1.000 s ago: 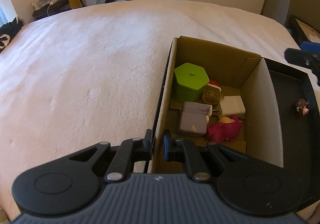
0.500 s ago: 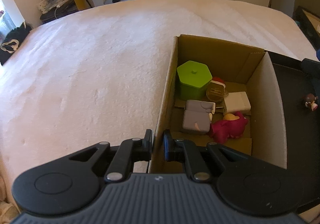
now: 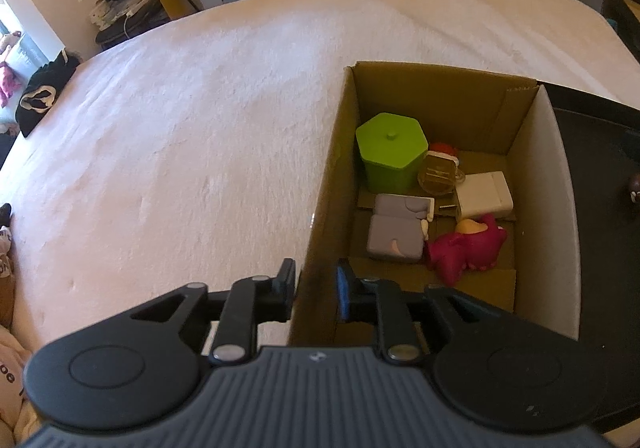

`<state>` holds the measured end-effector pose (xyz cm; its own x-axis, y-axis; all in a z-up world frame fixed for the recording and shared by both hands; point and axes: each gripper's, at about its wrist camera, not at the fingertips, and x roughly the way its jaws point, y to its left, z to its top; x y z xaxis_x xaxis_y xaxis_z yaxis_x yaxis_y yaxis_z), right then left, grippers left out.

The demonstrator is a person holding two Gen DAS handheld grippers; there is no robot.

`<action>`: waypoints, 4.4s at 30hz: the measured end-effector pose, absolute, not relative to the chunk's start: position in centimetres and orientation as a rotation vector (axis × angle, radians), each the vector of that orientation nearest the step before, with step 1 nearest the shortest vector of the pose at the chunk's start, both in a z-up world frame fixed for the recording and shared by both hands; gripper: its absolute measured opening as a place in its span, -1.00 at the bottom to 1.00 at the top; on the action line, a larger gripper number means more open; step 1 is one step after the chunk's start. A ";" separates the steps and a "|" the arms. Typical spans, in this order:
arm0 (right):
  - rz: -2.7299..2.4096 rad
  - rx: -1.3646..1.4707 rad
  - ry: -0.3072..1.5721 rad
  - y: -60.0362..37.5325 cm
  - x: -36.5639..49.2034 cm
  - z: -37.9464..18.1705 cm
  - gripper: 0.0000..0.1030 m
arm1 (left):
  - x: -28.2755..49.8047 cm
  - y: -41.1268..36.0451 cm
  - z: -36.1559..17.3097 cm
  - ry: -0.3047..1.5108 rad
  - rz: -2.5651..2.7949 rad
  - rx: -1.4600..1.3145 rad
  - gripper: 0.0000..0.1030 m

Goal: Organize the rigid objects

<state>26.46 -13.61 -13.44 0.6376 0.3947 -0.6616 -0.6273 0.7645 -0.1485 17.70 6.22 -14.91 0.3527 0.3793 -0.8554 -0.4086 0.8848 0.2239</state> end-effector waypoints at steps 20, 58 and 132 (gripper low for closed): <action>0.399 -0.481 0.795 -17.0 31.3 -18.4 0.49 | 18.6 3.9 -14.3 1.088 0.663 0.049 0.46; 0.537 -0.411 0.685 -16.2 29.9 -13.0 -0.14 | 17.8 4.8 -12.8 1.049 0.653 -0.007 0.50; 0.624 -0.299 0.615 -9.5 24.9 -10.4 0.09 | 14.2 10.9 -15.2 0.997 0.372 -0.305 -0.79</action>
